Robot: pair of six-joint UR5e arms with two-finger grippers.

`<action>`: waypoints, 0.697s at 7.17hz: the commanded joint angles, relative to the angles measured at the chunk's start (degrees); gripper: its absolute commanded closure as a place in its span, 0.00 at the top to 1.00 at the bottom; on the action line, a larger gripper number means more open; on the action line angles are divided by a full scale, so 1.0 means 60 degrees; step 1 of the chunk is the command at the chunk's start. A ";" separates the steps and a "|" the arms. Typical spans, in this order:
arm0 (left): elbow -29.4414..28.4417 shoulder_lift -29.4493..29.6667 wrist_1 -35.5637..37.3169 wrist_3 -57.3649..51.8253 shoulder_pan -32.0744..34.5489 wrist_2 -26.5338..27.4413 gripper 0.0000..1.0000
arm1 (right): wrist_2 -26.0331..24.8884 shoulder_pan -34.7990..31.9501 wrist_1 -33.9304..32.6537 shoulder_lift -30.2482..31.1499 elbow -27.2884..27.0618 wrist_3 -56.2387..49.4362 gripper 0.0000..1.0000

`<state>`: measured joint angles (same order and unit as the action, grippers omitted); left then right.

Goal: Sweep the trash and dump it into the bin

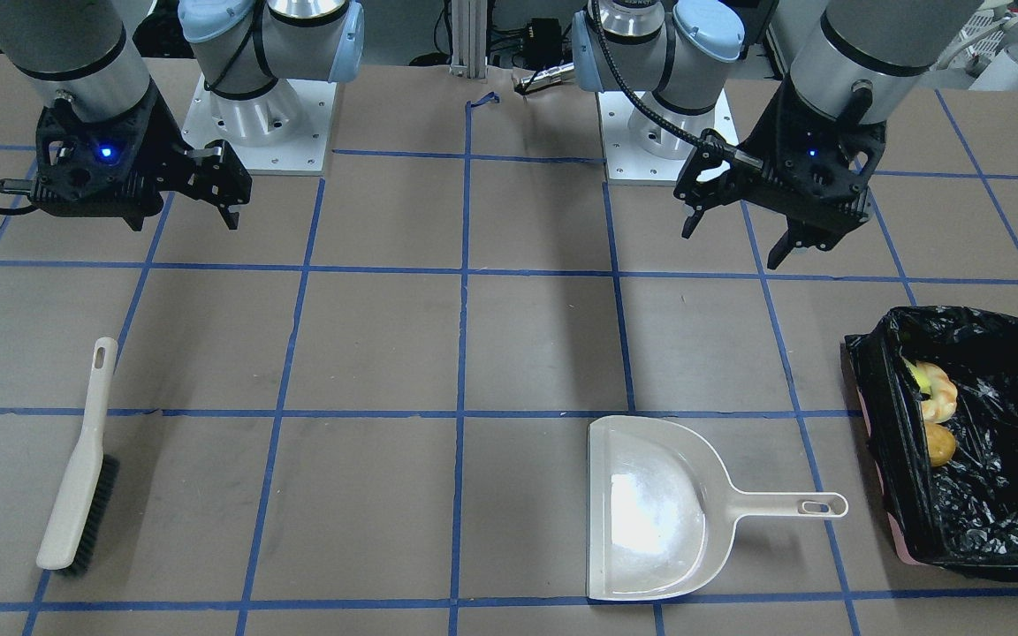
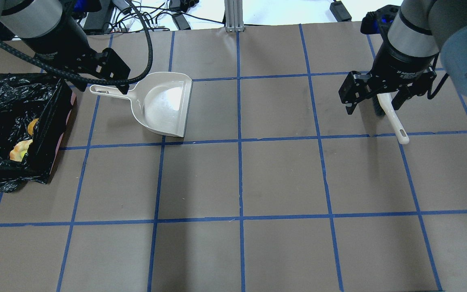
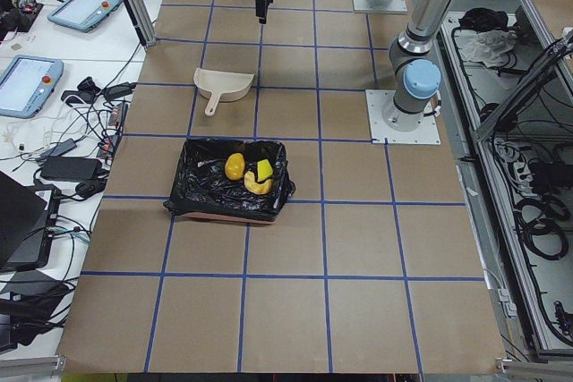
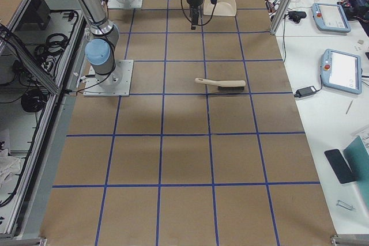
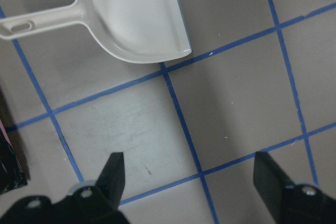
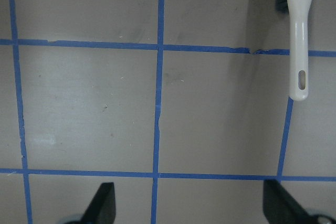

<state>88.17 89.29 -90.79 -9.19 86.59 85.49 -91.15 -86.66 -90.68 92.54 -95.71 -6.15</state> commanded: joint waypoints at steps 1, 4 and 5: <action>0.0086 -0.0145 0.0001 0.1380 -0.0075 0.0034 1.00 | 0.0001 0.0000 0.0026 0.0001 0.0000 0.0000 1.00; 0.0275 -0.0335 -0.0102 0.1473 -0.0178 0.0122 1.00 | 0.0015 0.0000 0.0012 0.0015 0.0000 0.0000 1.00; 0.0349 -0.0379 -0.0088 0.1502 -0.0164 0.0108 1.00 | 0.0146 0.0000 0.0041 0.0073 0.0000 0.0000 1.00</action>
<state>89.65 87.46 -91.28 -0.39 85.68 86.10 -90.90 -86.66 -90.57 92.70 -95.71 -6.15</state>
